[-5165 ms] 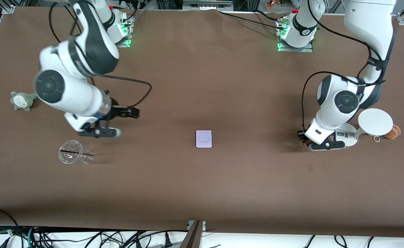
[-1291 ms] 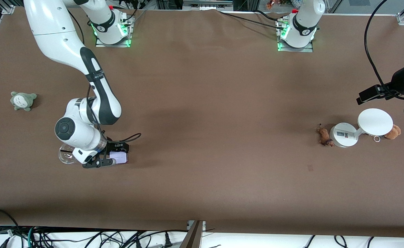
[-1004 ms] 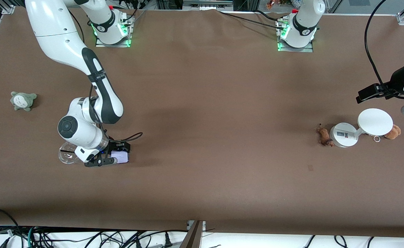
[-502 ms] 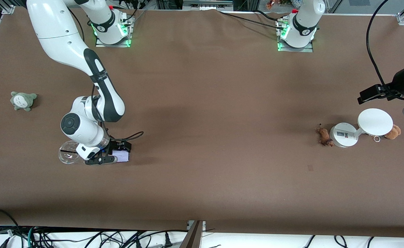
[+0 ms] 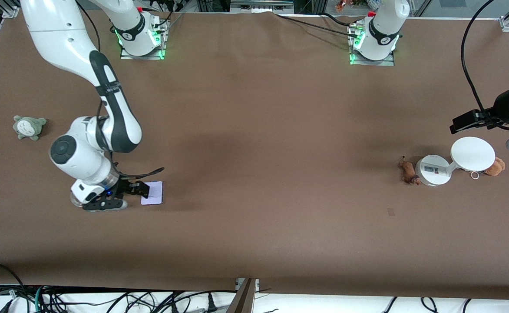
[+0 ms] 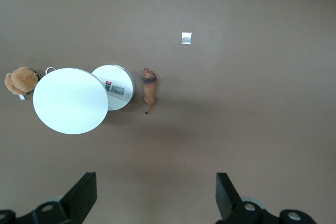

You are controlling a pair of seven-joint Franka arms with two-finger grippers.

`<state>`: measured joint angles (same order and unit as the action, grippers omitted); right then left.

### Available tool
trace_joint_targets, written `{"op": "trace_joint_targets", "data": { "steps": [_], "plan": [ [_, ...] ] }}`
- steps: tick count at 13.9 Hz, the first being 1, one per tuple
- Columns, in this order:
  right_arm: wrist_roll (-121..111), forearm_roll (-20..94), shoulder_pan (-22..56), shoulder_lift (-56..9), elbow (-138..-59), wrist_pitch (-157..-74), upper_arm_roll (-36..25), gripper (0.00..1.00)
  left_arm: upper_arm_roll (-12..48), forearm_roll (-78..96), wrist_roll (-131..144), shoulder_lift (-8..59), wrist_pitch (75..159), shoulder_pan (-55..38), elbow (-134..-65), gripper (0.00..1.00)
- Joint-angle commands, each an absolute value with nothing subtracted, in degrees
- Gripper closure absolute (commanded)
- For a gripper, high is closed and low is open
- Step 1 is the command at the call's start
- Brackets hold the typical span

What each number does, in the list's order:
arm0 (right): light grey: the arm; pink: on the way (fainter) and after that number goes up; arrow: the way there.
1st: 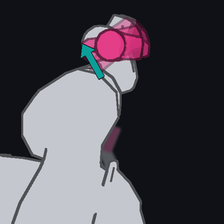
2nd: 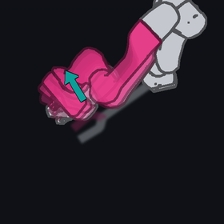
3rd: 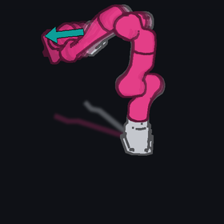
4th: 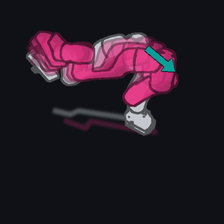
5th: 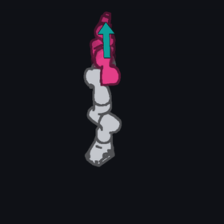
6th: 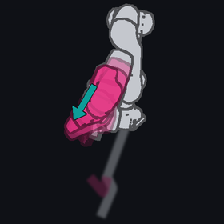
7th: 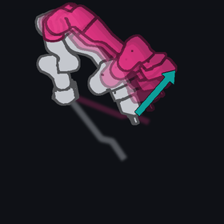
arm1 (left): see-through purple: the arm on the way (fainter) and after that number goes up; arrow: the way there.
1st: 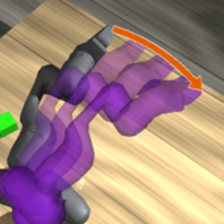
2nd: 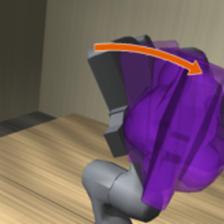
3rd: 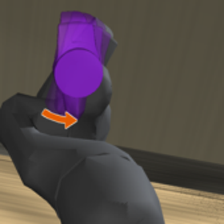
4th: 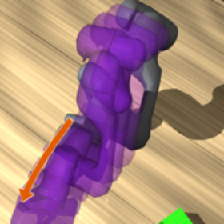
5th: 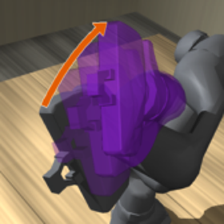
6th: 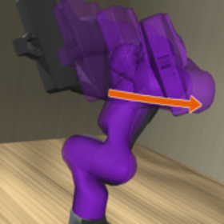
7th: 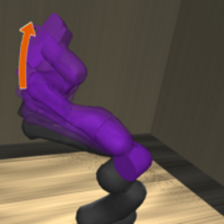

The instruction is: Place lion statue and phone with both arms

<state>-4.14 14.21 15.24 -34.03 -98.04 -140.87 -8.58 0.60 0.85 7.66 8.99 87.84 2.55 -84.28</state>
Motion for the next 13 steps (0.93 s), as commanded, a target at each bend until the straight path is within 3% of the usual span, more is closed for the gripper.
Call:
{"op": "trace_joint_targets", "data": {
  "steps": [1,6,13],
  "plan": [
    [-1.8,15.3,15.3,-25.4,-98.0,-130.2,-9.1,0.00,0.7,0.4,6.7,10.0,86.4,3.0,-82.0,0.00],
    [-1.5,14.5,15.4,-14.4,-97.1,-112.3,-12.3,0.00,0.8,0.4,6.7,10.1,86.4,3.0,-82.0,0.00],
    [3.4,8.6,15.4,-8.5,-89.3,-92.5,-14.9,0.00,0.8,0.4,6.7,10.1,86.4,3.0,-82.0,0.00]
  ]
}}
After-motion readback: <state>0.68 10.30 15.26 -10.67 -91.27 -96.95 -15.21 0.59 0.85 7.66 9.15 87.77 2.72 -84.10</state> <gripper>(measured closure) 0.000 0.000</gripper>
